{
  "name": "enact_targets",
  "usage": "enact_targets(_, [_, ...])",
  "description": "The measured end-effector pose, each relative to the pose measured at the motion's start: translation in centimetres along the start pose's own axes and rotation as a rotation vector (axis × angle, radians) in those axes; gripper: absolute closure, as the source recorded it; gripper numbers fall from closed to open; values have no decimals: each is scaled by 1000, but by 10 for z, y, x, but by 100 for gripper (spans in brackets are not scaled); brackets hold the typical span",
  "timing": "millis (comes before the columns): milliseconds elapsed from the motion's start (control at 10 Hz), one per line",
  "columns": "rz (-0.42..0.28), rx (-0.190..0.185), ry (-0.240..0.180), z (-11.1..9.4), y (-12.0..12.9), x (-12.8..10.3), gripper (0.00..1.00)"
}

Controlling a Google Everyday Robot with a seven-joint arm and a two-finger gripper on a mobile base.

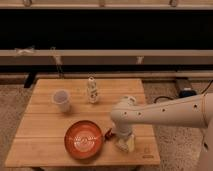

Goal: Place the pepper on the white sponge

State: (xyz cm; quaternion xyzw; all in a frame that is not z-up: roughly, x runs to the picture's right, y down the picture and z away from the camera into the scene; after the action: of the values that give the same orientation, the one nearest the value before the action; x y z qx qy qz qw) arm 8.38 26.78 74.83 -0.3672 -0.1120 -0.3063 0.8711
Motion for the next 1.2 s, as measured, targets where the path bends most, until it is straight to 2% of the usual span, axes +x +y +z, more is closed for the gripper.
enact_targets(400, [-27, 25, 20, -13, -14, -4, 20])
enact_targets(800, [-50, 93, 31, -25, -58, -3, 21])
enact_targets(900, [-54, 107, 29, -25, -66, 1, 26])
enact_targets(1000, [-54, 112, 31, -22, -71, 9, 38])
enact_targets(1200, [-66, 117, 18, -14, -82, 8, 51])
